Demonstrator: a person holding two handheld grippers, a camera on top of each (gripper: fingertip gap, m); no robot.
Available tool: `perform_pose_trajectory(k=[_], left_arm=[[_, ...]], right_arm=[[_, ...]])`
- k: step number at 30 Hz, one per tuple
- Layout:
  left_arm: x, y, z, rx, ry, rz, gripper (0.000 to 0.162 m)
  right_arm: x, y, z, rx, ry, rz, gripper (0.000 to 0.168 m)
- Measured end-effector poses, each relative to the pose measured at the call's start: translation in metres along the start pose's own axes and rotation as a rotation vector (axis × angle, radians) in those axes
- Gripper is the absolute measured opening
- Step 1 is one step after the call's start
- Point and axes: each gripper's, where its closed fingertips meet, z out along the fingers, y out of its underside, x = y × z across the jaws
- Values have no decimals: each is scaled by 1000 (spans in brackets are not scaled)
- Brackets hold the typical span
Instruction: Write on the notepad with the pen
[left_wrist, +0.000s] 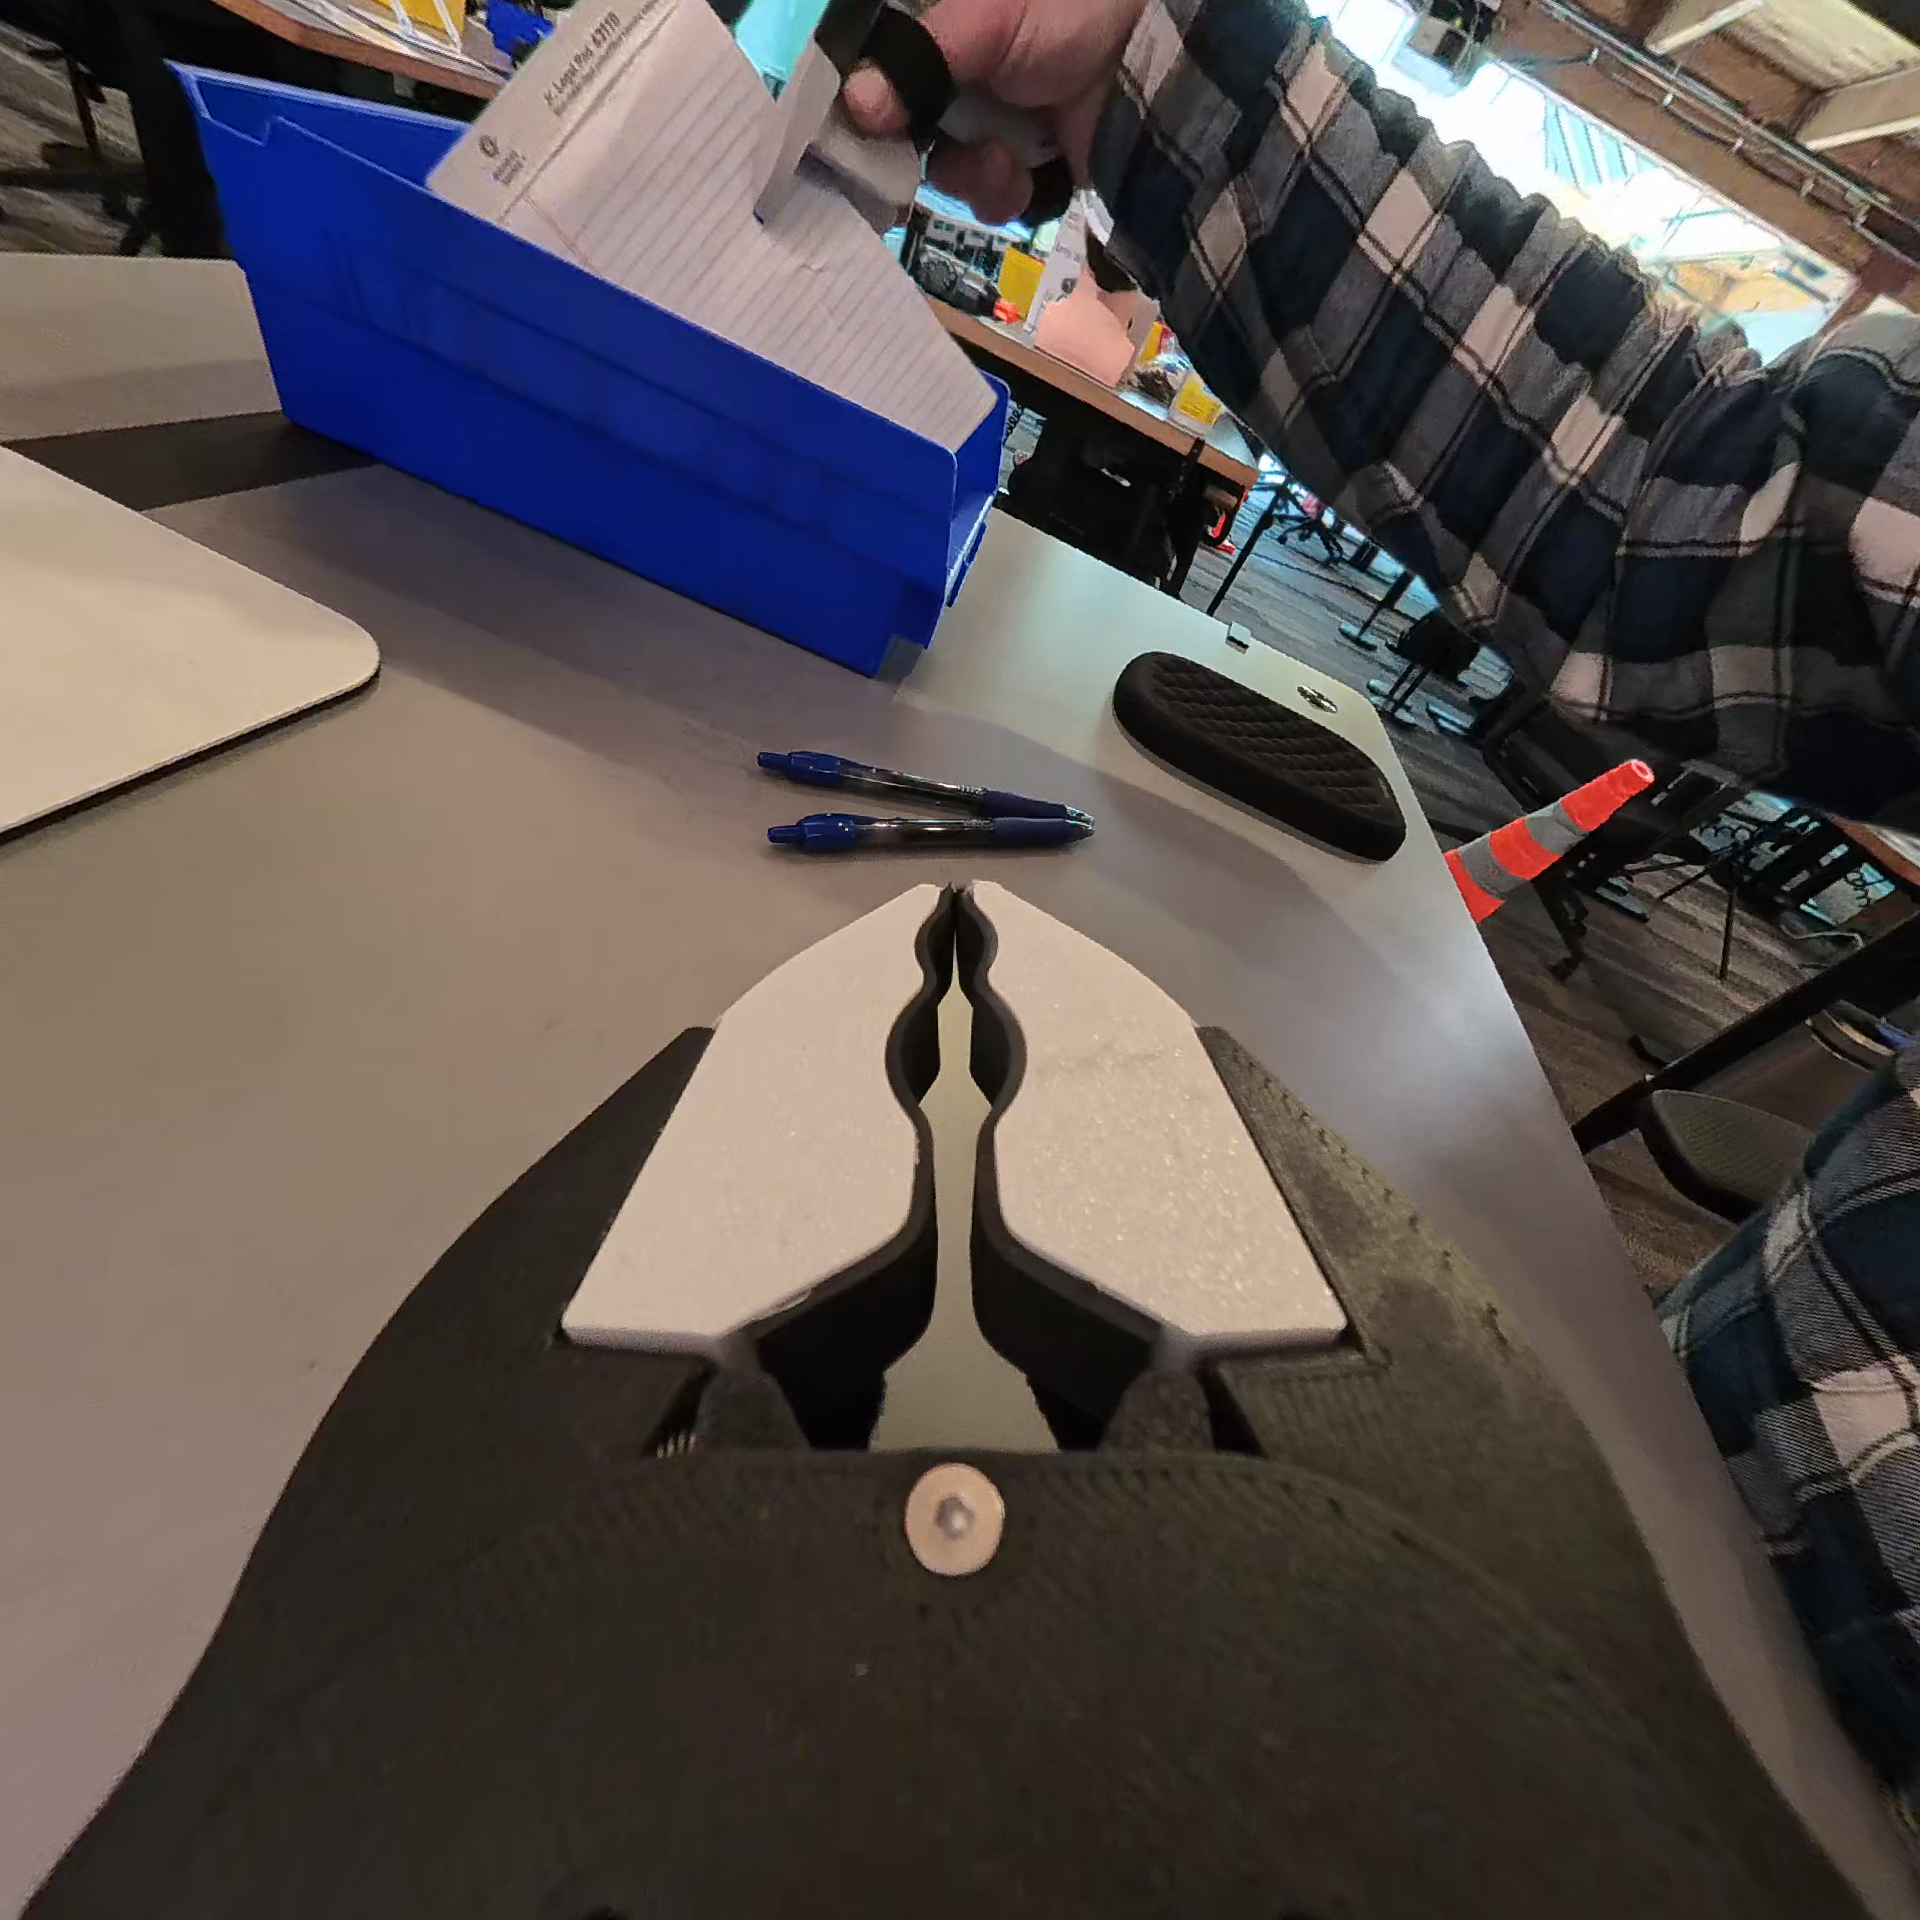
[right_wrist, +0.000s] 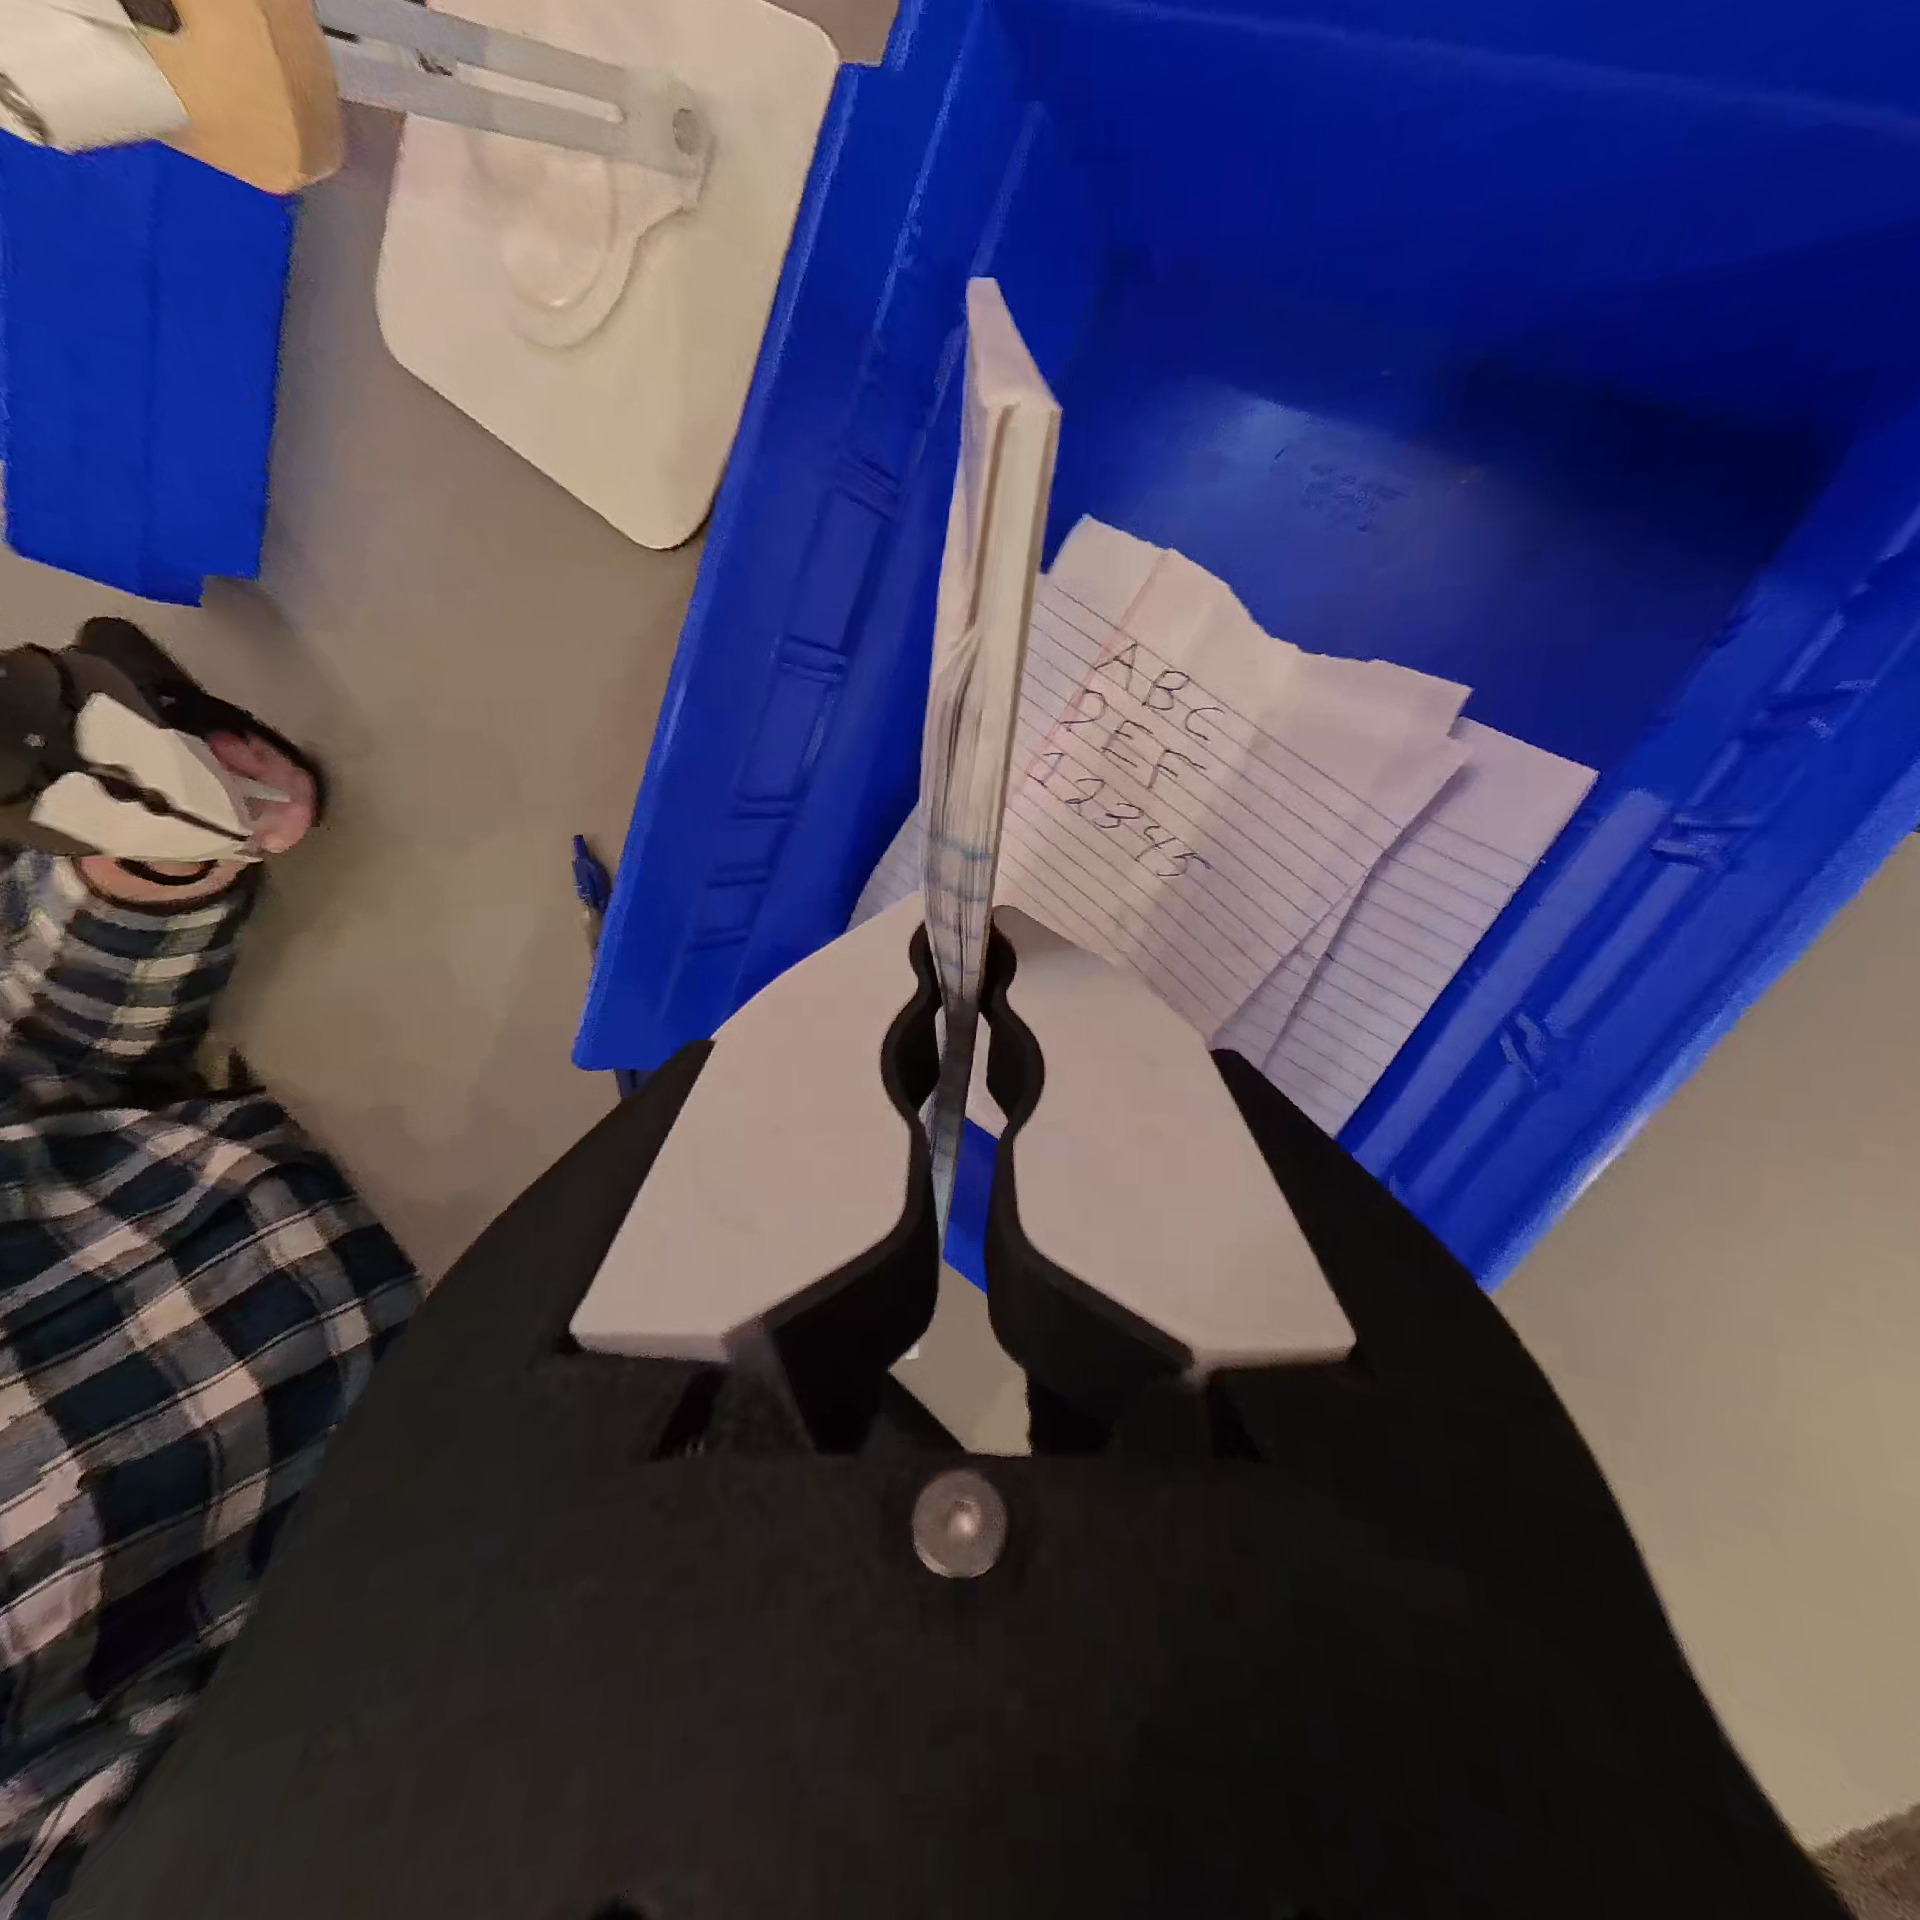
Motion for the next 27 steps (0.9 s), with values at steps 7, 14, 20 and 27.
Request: perform_pose_trajectory(k=[7, 14, 20, 27], left_arm=[[0, -1, 1, 3, 10, -9, 0], [2, 3, 5, -17, 22, -9, 0], [1, 4, 4, -16, 29, -24, 0], [2, 6, 8, -35, 29, -18, 0]], right_arm=[[-23, -5, -11, -54, -163, -6, 4], [3, 13, 31, -183, -110, 71, 4], [37, 16, 32, -211, 219, 13, 62], [24, -3, -31, -76, 546, -126, 68]])
